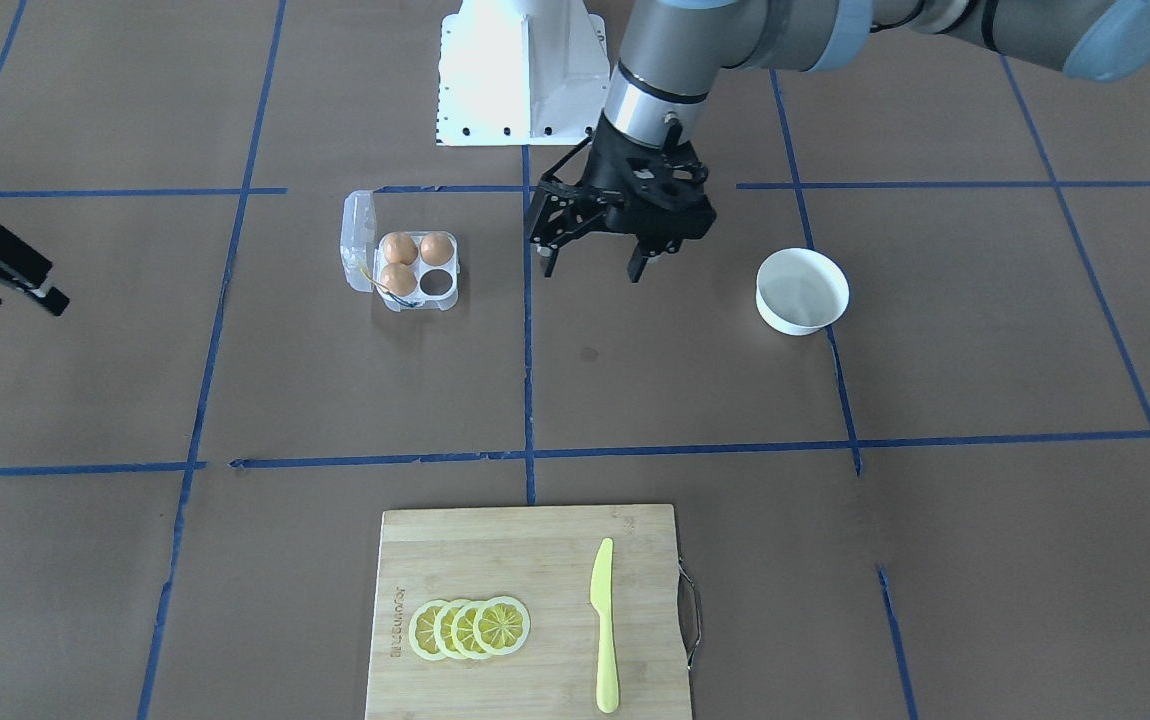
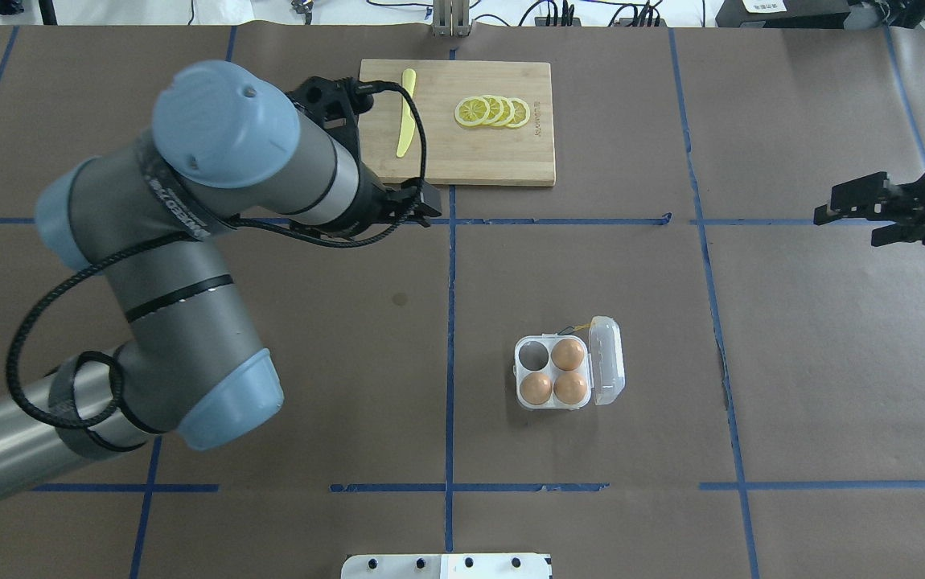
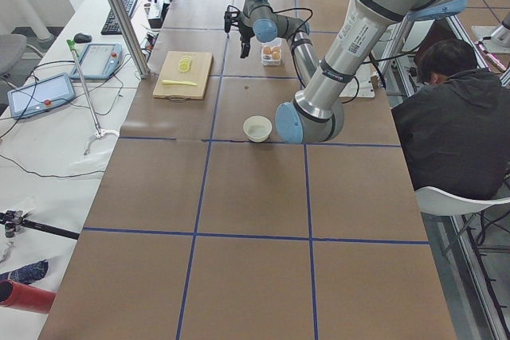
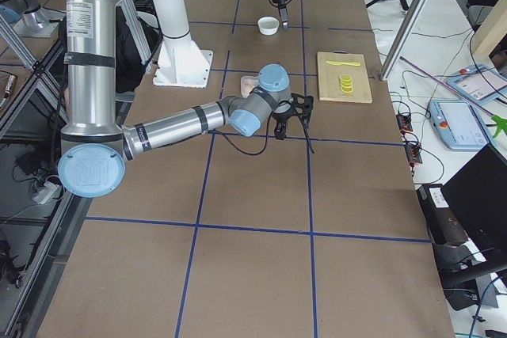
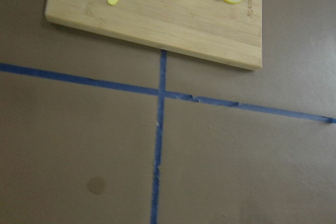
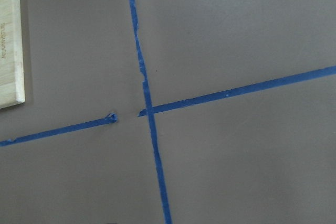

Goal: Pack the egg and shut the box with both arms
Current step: 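Release the egg into the carton and raise the left gripper away, then withdraw the left arm while the right gripper moves to the carton lid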

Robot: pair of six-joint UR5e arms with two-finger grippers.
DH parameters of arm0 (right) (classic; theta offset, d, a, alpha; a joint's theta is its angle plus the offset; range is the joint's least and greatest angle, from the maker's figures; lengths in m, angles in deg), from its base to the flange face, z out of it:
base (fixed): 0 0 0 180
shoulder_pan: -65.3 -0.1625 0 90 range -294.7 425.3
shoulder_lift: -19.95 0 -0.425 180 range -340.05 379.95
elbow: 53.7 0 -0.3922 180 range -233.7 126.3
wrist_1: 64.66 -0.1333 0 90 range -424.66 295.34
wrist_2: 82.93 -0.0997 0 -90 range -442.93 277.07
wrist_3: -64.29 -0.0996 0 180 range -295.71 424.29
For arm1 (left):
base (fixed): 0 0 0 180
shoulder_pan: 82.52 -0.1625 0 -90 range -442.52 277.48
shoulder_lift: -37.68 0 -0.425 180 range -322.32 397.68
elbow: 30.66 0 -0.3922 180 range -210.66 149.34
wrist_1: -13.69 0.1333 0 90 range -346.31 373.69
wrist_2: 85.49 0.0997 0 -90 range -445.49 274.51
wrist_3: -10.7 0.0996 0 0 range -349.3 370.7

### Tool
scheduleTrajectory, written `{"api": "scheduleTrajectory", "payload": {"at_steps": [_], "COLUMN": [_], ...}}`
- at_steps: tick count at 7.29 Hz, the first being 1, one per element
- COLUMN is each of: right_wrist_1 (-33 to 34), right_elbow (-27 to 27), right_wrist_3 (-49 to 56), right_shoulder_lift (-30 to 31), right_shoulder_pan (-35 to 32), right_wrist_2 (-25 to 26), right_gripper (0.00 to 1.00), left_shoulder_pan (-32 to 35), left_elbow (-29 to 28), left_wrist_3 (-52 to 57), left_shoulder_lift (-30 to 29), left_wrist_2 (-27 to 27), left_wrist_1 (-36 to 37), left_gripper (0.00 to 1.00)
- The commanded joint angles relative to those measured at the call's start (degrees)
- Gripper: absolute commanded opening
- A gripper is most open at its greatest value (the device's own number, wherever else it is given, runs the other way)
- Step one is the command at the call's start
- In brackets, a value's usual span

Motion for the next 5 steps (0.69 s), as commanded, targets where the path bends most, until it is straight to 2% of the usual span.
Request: {"api": "scheduleTrajectory", "payload": {"at_steps": [1, 2, 4, 5], "right_wrist_1": [-1.97, -1.98, -2.06, -1.89], "right_elbow": [4.38, 4.75, 5.45, 4.93], "right_wrist_3": [-12.5, -14.12, -14.13, -14.13], "right_shoulder_lift": [-0.41, -1.11, -3.03, -5.57], "right_shoulder_pan": [16.15, 22.24, 28.52, 29.93], "right_wrist_2": [11.77, 15.23, 16.32, 16.32], "right_gripper": [0.34, 0.02, 0.0, 0.0], "left_shoulder_pan": [8.85, 11.13, 17.72, 18.27], "left_elbow": [4.4, 5.45, 6.95, 6.96], "left_wrist_3": [6.69, 12.47, 20.33, 21.04], "left_shoulder_lift": [3.42, 6.82, 8.6, 8.52], "left_wrist_2": [-0.73, -0.56, -0.65, -0.65], "left_wrist_1": [5.85, 5.87, 5.78, 5.78], "left_gripper": [0.99, 0.99, 0.99, 0.99]}}
